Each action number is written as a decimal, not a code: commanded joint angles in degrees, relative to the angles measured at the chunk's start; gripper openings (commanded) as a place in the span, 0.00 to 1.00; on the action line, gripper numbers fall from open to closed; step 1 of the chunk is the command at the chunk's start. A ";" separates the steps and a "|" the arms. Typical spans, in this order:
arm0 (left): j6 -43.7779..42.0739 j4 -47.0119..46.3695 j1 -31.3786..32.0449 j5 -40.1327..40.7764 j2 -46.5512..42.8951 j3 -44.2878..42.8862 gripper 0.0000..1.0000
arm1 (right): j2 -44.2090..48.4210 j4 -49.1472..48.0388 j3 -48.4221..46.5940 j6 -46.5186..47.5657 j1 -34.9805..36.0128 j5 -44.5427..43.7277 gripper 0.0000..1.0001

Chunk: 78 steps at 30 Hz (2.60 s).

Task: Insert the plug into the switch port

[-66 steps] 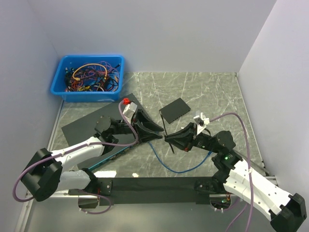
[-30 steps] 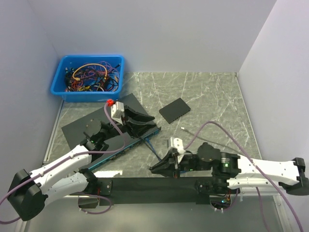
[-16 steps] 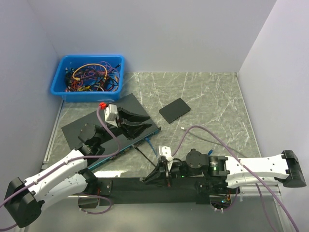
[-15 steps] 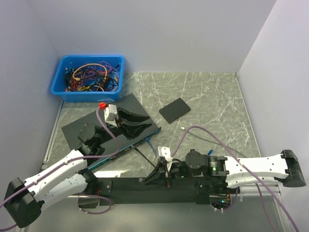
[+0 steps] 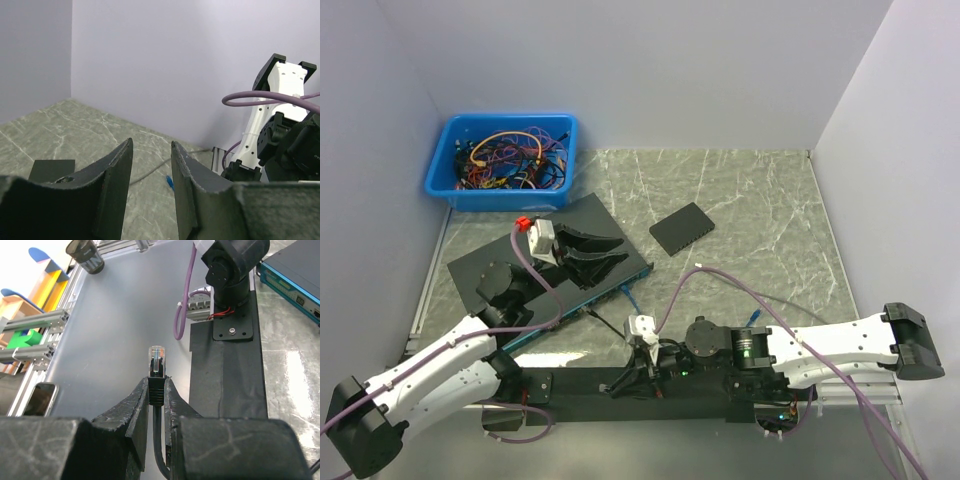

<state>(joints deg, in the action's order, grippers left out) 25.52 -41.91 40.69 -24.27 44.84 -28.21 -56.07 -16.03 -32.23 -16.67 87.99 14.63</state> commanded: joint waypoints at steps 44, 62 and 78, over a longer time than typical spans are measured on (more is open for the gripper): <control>3.13 1.49 -1.22 10.73 7.53 -3.52 0.42 | 7.49 13.58 -8.47 0.44 -43.71 -50.19 0.00; 13.86 -5.83 -14.41 -3.42 48.90 -24.22 0.41 | -32.15 14.17 -17.50 -16.37 -72.33 -26.51 0.00; 13.86 -4.23 -14.50 -4.64 56.76 -27.78 0.38 | -62.48 38.61 -53.45 -17.17 -80.87 -17.71 0.00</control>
<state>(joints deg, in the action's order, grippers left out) 39.68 -43.88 26.06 -27.62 102.37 -56.88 -117.01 14.66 -81.12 -34.46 6.66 -5.87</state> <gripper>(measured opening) 0.383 0.187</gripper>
